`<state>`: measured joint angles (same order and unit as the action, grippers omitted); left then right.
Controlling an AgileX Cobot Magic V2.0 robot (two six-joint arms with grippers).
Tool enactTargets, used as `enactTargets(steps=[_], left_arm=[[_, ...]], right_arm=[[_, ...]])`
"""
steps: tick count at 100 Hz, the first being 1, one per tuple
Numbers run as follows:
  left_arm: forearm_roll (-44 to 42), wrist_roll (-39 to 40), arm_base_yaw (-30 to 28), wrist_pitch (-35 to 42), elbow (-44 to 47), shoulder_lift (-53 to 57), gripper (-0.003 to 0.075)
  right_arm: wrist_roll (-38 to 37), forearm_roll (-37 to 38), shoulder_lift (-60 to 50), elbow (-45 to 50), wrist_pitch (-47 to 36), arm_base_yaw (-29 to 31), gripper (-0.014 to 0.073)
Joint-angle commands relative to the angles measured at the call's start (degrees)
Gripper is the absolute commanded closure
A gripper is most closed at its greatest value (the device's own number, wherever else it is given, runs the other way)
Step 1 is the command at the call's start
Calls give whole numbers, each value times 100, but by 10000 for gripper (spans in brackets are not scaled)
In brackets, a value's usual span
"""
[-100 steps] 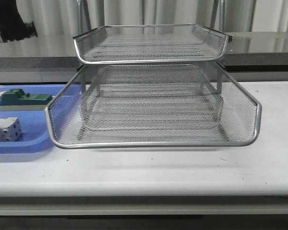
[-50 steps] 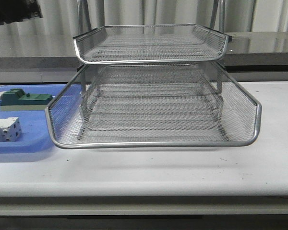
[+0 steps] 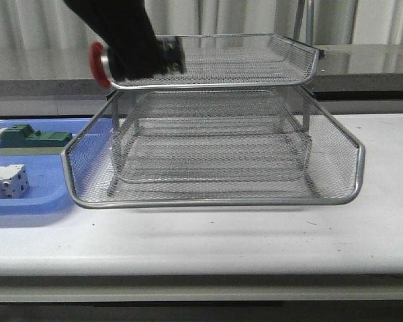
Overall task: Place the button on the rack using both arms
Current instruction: 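Lower the push-button into the middle tray and open the left gripper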
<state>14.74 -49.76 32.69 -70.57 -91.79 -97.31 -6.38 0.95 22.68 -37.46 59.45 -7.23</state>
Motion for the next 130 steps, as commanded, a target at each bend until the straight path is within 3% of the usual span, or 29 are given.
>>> enactTargets(steps=[1,32,55,65,80,87,130], left_arm=[[170,57,222,442,-127,18,691],[170,45,682,1782,-185,-610,687],[74,45,790,1868,-195,-856,678],[51,45,790,1811,-195,-893,583],[51,45,790,1775,-195,-893,323],[51,45,790,1775,-195,-893,248],[51,60,790,1683,-195,-642,230]], right_arm=[[18,21,42,-197,-311,21,664],[18,21,42,-197,-311,21,664],[18,21,42,-197,-311,21,664],[18,21,42,-197,-311,21,664],[18,21,42,-197,-311,21,664],[18,21,42,-197,-311,21,664],[18,21,42,-197,-311,21,664]])
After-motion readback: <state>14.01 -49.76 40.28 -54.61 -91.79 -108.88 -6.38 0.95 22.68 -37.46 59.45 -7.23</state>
